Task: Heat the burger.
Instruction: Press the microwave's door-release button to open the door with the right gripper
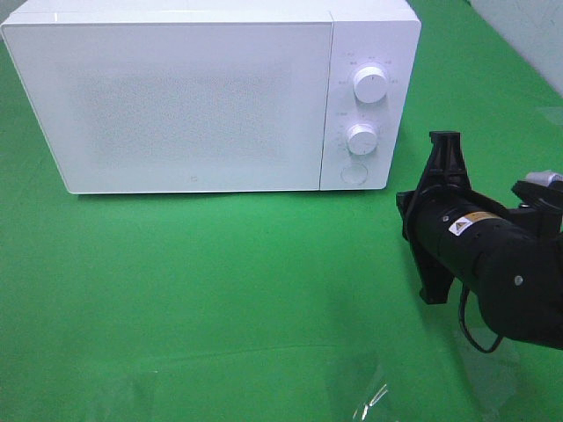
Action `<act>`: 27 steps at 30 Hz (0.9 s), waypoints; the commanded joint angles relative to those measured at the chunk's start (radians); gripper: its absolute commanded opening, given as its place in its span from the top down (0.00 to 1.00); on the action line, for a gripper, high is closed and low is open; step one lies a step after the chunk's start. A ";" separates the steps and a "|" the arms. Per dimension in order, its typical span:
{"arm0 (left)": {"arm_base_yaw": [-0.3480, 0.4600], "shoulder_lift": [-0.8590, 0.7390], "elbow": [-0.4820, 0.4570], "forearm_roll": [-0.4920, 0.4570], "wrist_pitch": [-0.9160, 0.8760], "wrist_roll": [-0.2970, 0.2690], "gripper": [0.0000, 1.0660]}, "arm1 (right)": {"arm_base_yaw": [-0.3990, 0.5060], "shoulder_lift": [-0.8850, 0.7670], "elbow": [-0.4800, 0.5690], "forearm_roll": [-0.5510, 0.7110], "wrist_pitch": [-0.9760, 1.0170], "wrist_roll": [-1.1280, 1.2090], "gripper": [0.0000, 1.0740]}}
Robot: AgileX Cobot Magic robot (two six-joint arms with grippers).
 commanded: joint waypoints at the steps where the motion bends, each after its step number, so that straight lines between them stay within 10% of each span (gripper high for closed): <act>1: 0.003 -0.016 0.003 -0.002 -0.006 -0.001 0.09 | -0.028 0.046 -0.043 -0.044 0.014 -0.003 1.00; 27: 0.003 -0.016 0.003 -0.002 -0.006 -0.001 0.09 | -0.049 0.273 -0.326 -0.030 0.093 0.044 1.00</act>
